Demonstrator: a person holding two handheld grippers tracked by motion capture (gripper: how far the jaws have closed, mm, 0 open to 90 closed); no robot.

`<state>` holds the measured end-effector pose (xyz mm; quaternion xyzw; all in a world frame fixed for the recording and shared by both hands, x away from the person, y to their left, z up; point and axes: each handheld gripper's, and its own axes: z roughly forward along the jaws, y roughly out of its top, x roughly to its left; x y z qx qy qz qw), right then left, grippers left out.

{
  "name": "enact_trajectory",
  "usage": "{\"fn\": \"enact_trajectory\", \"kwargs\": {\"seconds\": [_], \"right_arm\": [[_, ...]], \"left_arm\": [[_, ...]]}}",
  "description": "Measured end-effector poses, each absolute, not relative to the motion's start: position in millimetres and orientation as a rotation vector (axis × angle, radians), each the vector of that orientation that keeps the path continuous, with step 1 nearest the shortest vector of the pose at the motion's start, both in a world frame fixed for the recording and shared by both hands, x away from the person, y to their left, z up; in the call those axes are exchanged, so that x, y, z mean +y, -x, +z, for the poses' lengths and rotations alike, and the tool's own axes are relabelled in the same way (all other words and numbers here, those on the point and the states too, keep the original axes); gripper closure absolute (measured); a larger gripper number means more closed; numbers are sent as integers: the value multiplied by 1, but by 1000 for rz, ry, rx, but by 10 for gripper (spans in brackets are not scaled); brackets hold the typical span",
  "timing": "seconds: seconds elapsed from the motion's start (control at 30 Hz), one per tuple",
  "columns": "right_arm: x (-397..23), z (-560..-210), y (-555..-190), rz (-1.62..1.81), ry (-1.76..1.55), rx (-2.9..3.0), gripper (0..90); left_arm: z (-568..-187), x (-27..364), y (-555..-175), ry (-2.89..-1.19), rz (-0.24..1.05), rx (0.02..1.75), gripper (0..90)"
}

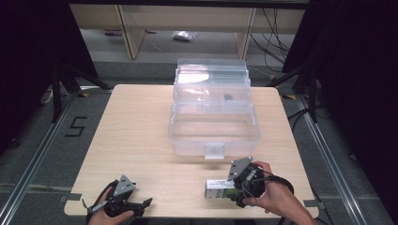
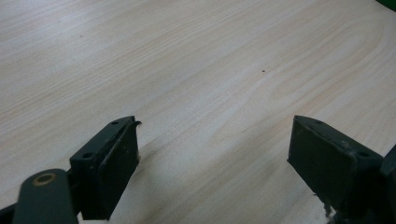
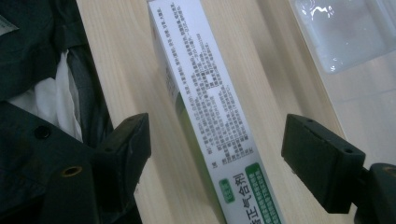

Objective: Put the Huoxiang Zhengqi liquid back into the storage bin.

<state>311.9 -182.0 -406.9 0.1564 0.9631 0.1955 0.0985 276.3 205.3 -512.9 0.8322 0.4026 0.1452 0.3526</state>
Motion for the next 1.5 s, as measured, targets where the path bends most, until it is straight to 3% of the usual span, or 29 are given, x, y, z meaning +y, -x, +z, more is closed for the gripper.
{"fn": "enact_trajectory", "kwargs": {"seconds": [0.37, 0.6, 0.7, 1.5], "right_arm": [[-172, -415, -317, 487, -411, 2894, 263], [-167, -420, -320, 428, -428, 2929, 275], [-166, -423, -324, 403, -380, 2944, 294], [-158, -440, -337, 231, -267, 3008, 548]], "left_arm": [[-514, 203, -276, -2119, 373, 1058, 156], [-512, 206, -277, -2188, 377, 1023, 156], [-514, 203, -276, -2130, 369, 1057, 156], [-514, 203, -277, -2123, 372, 1058, 156]]}}
